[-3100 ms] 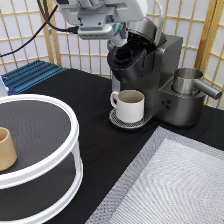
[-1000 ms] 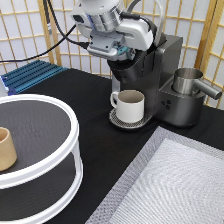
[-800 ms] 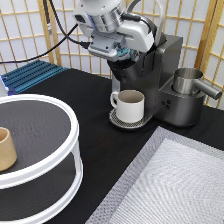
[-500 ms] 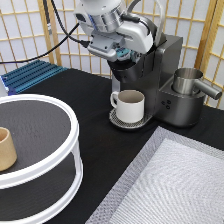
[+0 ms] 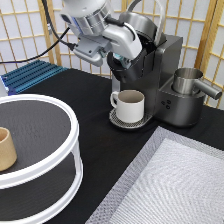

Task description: Make coffee

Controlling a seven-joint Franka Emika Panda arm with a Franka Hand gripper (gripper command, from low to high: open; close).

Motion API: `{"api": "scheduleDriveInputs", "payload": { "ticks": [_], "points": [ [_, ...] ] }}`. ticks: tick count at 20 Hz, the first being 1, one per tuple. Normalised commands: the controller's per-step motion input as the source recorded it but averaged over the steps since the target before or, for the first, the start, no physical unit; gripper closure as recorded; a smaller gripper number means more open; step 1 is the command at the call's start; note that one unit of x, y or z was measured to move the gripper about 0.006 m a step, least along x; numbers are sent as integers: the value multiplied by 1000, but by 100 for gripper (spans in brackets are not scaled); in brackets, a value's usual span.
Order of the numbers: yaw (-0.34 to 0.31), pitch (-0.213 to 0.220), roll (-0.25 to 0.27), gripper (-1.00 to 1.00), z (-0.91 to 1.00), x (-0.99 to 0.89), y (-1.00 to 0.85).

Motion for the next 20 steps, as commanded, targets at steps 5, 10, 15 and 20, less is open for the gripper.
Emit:
{"api": "scheduleDriveInputs", "payload": {
  "ticks": [5,10,15,20],
  "points": [
    [0,-19,4,-100,981,-105,874],
    [0,2,0,-100,1000,55,962],
    [-31,12,-81,-100,966,241,959],
    [-114,32,-147,-100,307,363,496]
  ]
}}
